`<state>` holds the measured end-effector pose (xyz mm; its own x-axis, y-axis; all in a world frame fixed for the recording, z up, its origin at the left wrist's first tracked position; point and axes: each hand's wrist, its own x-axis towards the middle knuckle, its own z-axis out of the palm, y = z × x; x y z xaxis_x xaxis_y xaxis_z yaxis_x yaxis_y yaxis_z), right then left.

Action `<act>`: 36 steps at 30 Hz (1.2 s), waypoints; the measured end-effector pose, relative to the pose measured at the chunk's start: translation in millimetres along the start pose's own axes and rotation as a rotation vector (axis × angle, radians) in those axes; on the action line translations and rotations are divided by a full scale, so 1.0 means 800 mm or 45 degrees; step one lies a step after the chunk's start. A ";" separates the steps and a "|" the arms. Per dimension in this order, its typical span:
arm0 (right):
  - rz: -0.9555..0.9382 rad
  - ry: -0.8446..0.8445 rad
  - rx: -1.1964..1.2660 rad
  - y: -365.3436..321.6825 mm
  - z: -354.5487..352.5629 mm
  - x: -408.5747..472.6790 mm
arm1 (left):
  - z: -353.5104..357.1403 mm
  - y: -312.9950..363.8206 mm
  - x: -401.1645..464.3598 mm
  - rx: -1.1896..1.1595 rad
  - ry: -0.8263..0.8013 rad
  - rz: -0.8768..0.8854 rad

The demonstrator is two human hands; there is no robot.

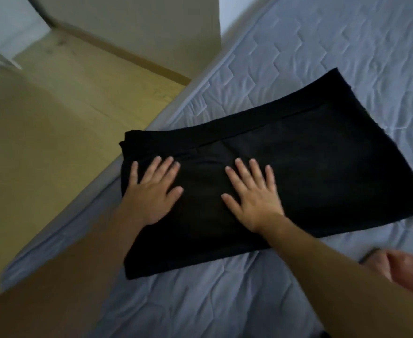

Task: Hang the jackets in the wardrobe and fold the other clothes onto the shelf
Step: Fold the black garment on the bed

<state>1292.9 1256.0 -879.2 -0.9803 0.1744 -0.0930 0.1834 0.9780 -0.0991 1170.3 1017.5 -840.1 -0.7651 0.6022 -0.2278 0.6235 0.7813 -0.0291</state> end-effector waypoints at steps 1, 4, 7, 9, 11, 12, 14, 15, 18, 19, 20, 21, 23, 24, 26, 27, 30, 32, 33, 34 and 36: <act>0.022 0.024 -0.034 0.015 0.001 0.003 | 0.000 -0.032 0.002 -0.028 -0.020 -0.043; 0.299 -0.011 -0.064 0.033 -0.007 0.012 | 0.001 -0.072 0.008 -0.105 0.025 -0.035; 0.506 -0.032 0.077 -0.040 -0.019 0.008 | -0.012 -0.049 0.025 -0.505 0.520 -0.166; 0.229 -0.031 0.182 -0.111 -0.029 -0.018 | -0.028 -0.040 0.040 -0.818 0.716 -0.565; -0.139 -0.015 0.260 -0.179 -0.035 -0.055 | -0.040 -0.050 0.054 -1.133 0.533 -0.954; -0.281 -0.026 0.288 -0.206 -0.036 -0.073 | -0.045 -0.058 0.061 -1.351 0.360 -1.051; -0.506 -0.117 0.249 -0.245 -0.035 -0.094 | -0.053 -0.075 0.067 -1.731 0.088 -1.080; -0.557 -0.181 0.196 -0.256 -0.034 -0.099 | -0.056 -0.083 0.068 -1.760 0.024 -1.053; -0.392 -0.303 0.155 -0.264 -0.040 -0.093 | -0.060 -0.097 0.070 -1.673 -0.118 -0.961; -0.293 -0.309 0.185 -0.264 -0.045 -0.086 | -0.065 -0.098 0.070 -1.657 -0.173 -0.927; -0.205 -0.304 0.205 -0.263 -0.048 -0.081 | -0.071 -0.100 0.070 -1.640 -0.218 -0.902; -0.135 -0.314 0.206 -0.261 -0.051 -0.077 | -0.077 -0.100 0.071 -1.612 -0.254 -0.881; -0.119 -0.271 0.283 -0.252 -0.055 -0.073 | -0.088 -0.100 0.076 -1.528 -0.276 -0.844; -0.101 -0.231 0.441 -0.244 -0.056 -0.073 | -0.095 -0.097 0.079 -1.486 -0.271 -0.823; 0.146 -0.166 1.006 -0.228 -0.069 -0.072 | -0.113 -0.088 0.085 -1.427 -0.251 -0.815; 0.367 -0.089 1.303 -0.220 -0.079 -0.071 | -0.125 -0.081 0.090 -1.423 -0.239 -0.816; 1.116 0.324 1.995 -0.177 -0.110 -0.072 | -0.168 -0.047 0.114 -1.466 -0.249 -0.707; 1.404 0.515 2.255 -0.133 -0.126 -0.072 | -0.199 -0.007 0.139 -1.451 -0.304 -0.565; 1.462 0.563 2.310 -0.108 -0.134 -0.073 | -0.214 0.020 0.154 -1.442 -0.326 -0.498; 1.483 0.603 2.317 -0.082 -0.142 -0.075 | -0.227 0.050 0.168 -1.435 -0.340 -0.444; 1.485 0.721 2.237 -0.031 -0.154 -0.080 | -0.247 0.114 0.194 -1.411 -0.346 -0.369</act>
<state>1342.4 1234.2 -748.8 -0.2615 0.7734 -0.5774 0.0849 -0.5775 -0.8120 1076.7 1214.7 -685.9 -0.7125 0.4282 -0.5559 -0.1513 0.6798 0.7176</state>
